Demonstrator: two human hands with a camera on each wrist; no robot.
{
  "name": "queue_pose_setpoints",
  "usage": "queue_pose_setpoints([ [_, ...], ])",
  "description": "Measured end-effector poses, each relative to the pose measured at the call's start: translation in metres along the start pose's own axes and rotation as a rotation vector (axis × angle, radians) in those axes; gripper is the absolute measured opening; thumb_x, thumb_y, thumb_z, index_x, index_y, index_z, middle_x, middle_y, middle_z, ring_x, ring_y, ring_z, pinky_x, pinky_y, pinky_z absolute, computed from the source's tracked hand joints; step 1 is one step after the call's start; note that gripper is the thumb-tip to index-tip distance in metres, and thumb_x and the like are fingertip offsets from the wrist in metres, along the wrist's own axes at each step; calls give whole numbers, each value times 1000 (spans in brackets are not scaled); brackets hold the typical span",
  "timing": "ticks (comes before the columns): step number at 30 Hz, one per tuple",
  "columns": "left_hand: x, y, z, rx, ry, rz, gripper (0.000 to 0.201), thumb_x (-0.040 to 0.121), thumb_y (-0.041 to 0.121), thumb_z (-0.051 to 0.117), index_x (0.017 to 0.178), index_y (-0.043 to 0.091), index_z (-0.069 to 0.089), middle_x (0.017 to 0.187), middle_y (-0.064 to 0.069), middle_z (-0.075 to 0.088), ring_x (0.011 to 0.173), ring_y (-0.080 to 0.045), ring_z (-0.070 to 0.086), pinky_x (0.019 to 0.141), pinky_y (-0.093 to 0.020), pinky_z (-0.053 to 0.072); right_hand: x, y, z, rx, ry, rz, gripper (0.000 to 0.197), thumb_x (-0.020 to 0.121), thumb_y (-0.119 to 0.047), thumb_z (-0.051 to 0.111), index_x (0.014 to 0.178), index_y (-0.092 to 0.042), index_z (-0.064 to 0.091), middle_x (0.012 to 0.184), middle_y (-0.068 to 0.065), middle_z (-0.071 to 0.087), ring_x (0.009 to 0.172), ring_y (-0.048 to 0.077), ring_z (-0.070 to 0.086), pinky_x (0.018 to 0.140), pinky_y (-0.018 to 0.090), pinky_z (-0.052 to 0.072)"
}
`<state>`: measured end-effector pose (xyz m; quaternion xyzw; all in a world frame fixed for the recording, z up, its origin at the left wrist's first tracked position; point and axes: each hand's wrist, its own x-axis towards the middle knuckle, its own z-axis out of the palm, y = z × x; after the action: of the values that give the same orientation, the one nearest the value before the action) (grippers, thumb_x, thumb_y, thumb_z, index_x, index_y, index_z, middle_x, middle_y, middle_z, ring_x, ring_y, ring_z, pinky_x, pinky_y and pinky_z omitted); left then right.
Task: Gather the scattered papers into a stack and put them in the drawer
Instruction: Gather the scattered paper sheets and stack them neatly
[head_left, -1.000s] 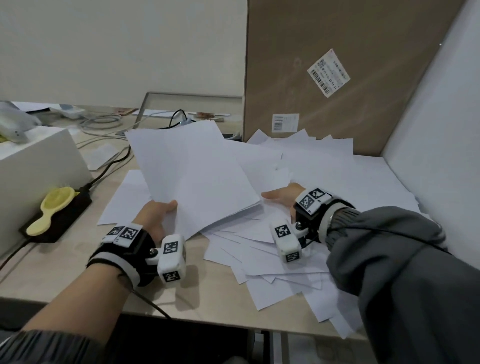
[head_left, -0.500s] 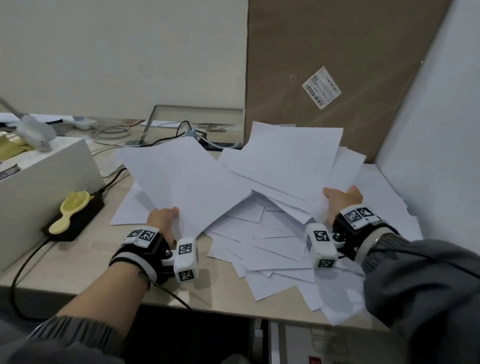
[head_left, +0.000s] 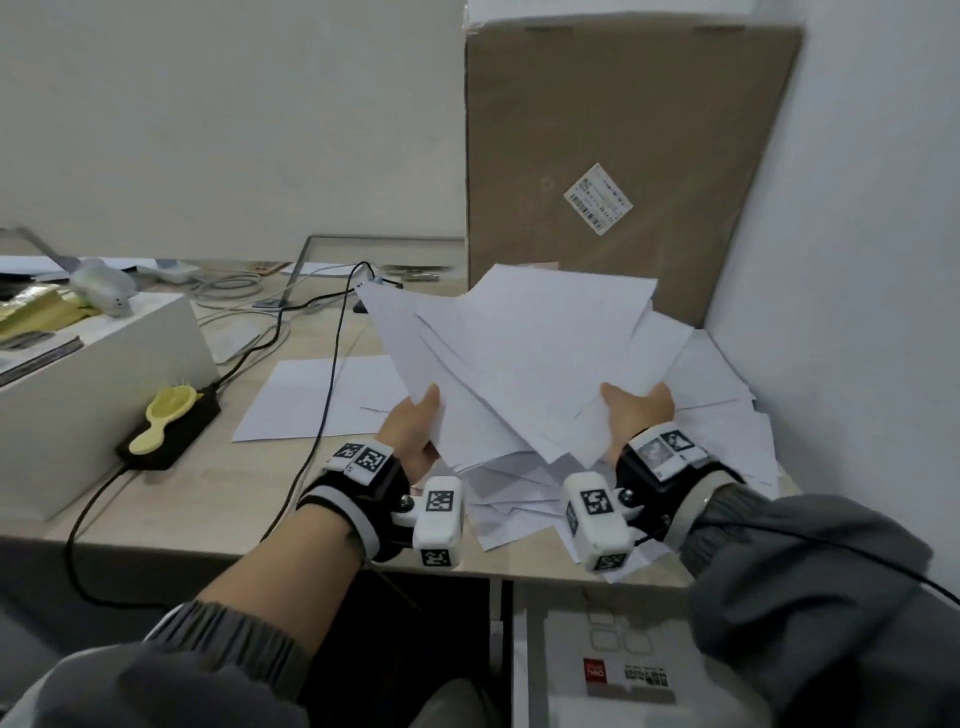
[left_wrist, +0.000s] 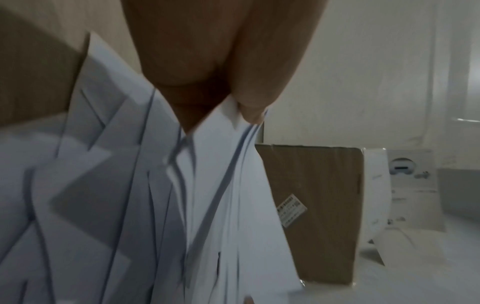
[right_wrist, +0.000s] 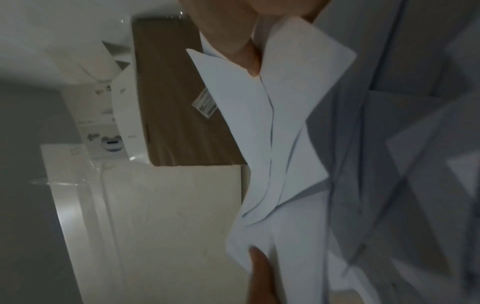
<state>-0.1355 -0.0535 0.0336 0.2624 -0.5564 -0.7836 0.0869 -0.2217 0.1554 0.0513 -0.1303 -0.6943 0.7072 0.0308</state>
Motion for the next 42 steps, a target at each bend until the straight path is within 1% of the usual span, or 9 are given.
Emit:
queue_pose_setpoints([
  [3, -8, -1, 14, 18, -59, -3, 45, 96, 38, 51, 124, 3, 52, 120, -14, 65, 108, -33, 63, 90, -45, 51, -16, 17, 5, 15, -128, 58, 53, 82, -10, 68, 128, 1, 44, 120, 11, 56, 110, 31, 58, 96, 49, 49],
  [9, -14, -18, 3, 246, 7, -186, 12, 95, 11, 57, 93, -1, 57, 109, -26, 60, 93, -35, 59, 103, -51, 43, -23, 34, -13, -122, -451, 246, 16, 92, 5, 47, 106, 3, 54, 100, 20, 62, 82, 28, 59, 75, 41, 57],
  [12, -16, -26, -9, 331, 87, -226, 10, 93, 11, 58, 87, 4, 54, 86, -16, 58, 76, -30, 59, 74, -38, 53, -17, 37, -30, -237, -485, 328, 12, 91, 6, 48, 95, 3, 59, 80, 17, 65, 55, 21, 61, 38, 22, 45],
  [16, -20, -34, -18, 327, 142, -235, 23, 92, 12, 60, 74, 9, 45, 75, -10, 49, 63, -23, 49, 55, -31, 44, -11, 41, -40, -377, -492, 347, 11, 90, 1, 55, 81, -2, 60, 55, 6, 67, 38, 6, 60, 31, 13, 36],
  [23, -12, -29, -24, 418, 154, -147, 26, 90, 3, 60, 72, 13, 44, 100, -14, 51, 83, -26, 54, 70, -35, 50, -15, 38, -31, -584, -547, 281, 8, 90, -3, 56, 83, 0, 61, 72, 11, 66, 53, 14, 59, 39, 19, 38],
  [27, -10, -17, -33, 451, 213, 30, 6, 89, 0, 60, 87, 4, 56, 105, -15, 57, 95, -27, 55, 91, -41, 47, 5, 27, -38, -711, -379, -36, 50, 84, -24, 69, 124, 0, 52, 117, 15, 59, 97, 24, 57, 78, 29, 46],
  [30, -16, 2, -32, 409, 115, 157, 35, 89, 2, 61, 123, -3, 55, 116, -18, 64, 106, -34, 60, 96, -44, 48, 10, -3, -37, -536, -482, -110, 76, 81, -32, 72, 142, -7, 34, 143, 13, 42, 128, 27, 46, 98, 32, 38],
  [37, -24, 68, -5, 300, -59, 422, 33, 85, 0, 66, 117, -4, 61, 106, -17, 68, 90, -27, 66, 76, -31, 56, 15, -88, -16, -87, -687, -217, 34, 84, -4, 65, 118, -1, 60, 96, 5, 73, 83, 16, 71, 79, 27, 58],
  [42, -16, 68, -3, 167, -89, 420, 48, 74, 1, 76, 120, 1, 63, 115, -15, 69, 105, -29, 67, 93, -40, 53, 10, -68, -4, -52, -637, -196, 49, 78, -5, 72, 124, 0, 56, 116, 14, 67, 108, 29, 64, 100, 43, 48],
])
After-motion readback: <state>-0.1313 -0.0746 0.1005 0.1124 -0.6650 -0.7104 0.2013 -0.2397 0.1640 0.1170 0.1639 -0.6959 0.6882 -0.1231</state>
